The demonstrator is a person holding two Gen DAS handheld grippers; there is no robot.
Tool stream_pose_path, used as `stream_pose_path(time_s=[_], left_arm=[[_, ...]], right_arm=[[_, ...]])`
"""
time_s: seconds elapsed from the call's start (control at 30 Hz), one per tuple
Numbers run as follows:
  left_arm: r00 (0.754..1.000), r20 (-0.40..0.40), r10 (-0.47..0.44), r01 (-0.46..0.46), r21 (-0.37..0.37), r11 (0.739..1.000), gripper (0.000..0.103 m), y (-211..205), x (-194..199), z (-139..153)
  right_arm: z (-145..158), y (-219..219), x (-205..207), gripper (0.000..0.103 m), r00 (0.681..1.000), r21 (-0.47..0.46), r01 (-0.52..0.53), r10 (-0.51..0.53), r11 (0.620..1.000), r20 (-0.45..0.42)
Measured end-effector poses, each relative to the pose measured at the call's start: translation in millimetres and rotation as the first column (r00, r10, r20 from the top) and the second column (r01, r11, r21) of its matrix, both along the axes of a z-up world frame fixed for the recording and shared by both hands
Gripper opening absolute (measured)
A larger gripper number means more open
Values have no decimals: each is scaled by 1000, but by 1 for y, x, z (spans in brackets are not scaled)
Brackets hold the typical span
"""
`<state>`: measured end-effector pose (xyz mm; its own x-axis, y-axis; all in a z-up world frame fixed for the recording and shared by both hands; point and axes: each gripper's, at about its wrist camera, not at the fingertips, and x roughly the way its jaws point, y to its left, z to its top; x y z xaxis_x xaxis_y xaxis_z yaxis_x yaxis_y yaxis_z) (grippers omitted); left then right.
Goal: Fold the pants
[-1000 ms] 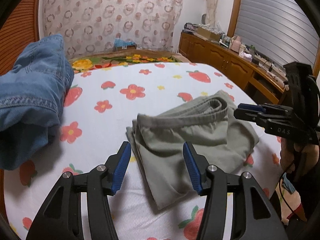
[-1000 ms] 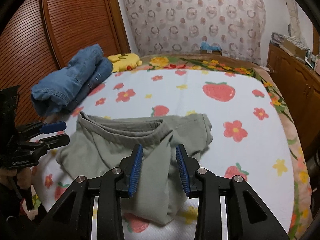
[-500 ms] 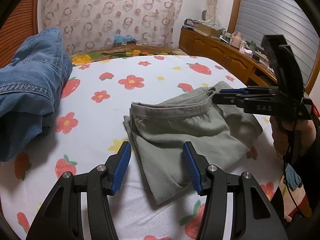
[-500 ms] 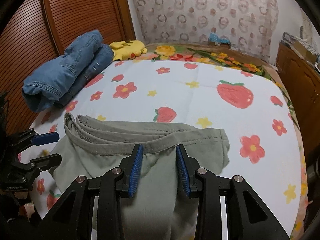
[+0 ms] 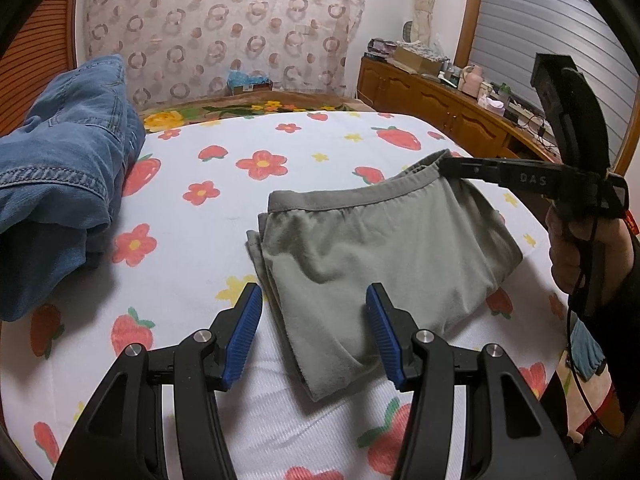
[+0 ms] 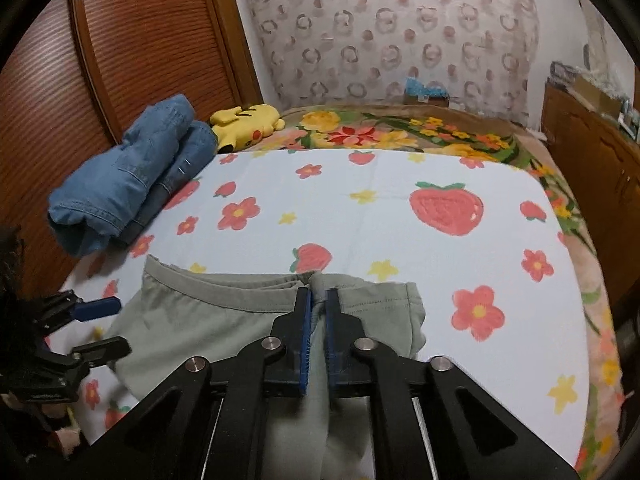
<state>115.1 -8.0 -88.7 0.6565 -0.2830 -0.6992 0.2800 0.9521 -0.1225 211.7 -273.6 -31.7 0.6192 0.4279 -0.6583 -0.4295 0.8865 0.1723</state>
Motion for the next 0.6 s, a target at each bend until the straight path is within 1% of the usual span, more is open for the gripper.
stream_pose_path(time_s=[0.03, 0.17, 0.23, 0.47, 0.6], left_arm=[[1000, 0, -1, 1, -1, 1000, 55, 0, -1, 0], [1000, 3, -5, 5, 4, 1000, 55, -1, -4, 2], [1000, 5, -6, 6, -1, 1000, 55, -1, -5, 2], [1000, 2, -14, 14, 0, 1000, 55, -1, -12, 2], [1000, -5, -19, 19, 8, 1000, 55, -2, -16, -1]], right_arm=[[2, -3, -2, 19, 1000, 6, 8, -8, 1000, 2], [6, -10, -16, 20, 1000, 11, 0, -1, 1000, 11], [6, -15, -26, 24, 1000, 8, 4, -4, 1000, 15], [-2, -23, -66, 30, 1000, -17, -14, 14, 1000, 9], [-6, -26, -81, 31, 1000, -7, -16, 16, 1000, 0]])
